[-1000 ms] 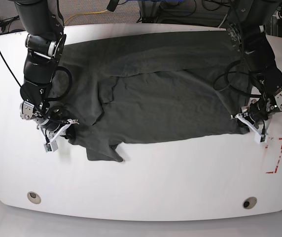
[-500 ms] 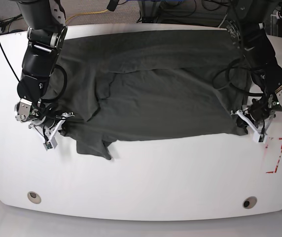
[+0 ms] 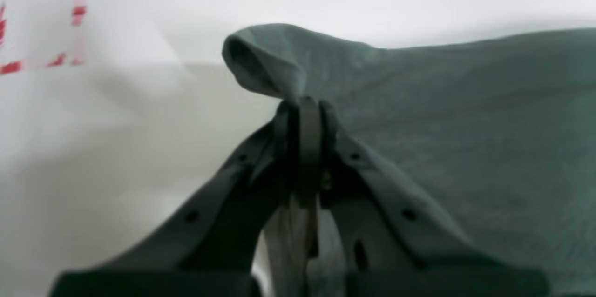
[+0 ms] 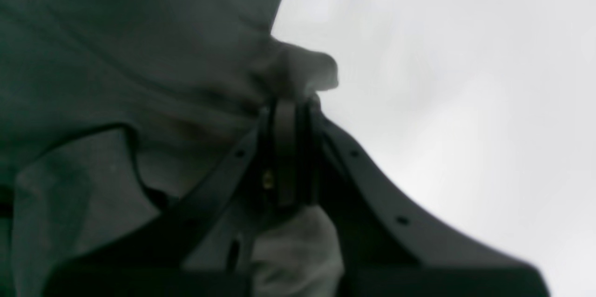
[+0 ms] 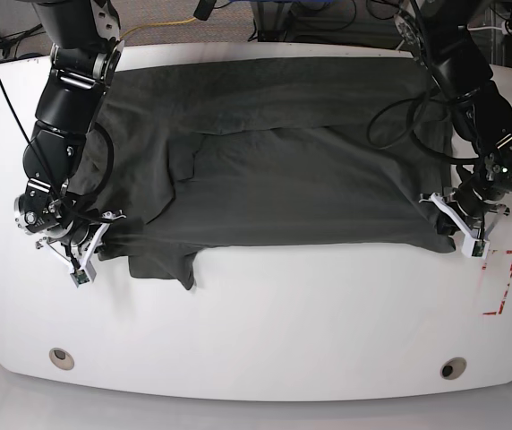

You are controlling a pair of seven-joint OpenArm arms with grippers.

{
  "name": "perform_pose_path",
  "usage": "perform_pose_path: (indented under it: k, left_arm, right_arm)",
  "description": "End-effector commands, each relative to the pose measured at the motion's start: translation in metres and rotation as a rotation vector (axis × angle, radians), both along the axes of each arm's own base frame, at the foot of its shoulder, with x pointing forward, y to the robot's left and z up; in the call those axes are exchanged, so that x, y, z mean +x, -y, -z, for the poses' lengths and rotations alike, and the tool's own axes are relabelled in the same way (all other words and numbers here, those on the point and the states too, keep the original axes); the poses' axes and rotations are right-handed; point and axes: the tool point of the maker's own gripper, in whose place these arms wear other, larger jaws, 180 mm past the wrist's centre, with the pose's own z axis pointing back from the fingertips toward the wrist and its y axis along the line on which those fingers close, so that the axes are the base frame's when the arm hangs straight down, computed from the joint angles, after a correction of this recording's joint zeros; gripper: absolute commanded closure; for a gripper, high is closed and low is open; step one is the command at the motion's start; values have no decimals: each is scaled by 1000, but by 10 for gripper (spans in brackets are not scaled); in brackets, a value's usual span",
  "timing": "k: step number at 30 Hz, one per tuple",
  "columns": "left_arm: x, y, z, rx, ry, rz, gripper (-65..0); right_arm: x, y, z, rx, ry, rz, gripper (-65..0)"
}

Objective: Fold the T-shirt properly
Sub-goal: 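Lift the hem with both grippers and fold it toward the base edge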

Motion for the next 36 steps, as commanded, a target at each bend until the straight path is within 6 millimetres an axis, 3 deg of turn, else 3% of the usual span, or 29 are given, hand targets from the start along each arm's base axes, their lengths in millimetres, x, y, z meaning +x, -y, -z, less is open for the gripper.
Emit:
perform_pose_path:
  k: [1,9,15,25,29,32,36]
  left_arm:
    - [4,-9,-25,44,50,-2,0]
    - [1,-6,-37,95,57,36,0]
    - [-17,-13,-21,125,-74,22,0]
    - [-54,-19,-11,208,-211,13,0]
    - [-68,-22,-18,255,-225,6,0]
    - [-76,-17,-24,278,-213,8,0]
    - [-87,-14,-34,318,-193,12,0]
  right_arm:
    - [8,12,-33,-56,74,3,0]
    - [-9,9,-51,-131,123,-19,0]
    - [-29,14,-49,-180,83,-8,0]
    - [-61,42,-41,-182,61,84,0]
    - [-77,46,-32,-124,42,121,0]
    - [-88,55,-38,-83,51,158,0]
    - [-101,46,-39,-32,38,141,0]
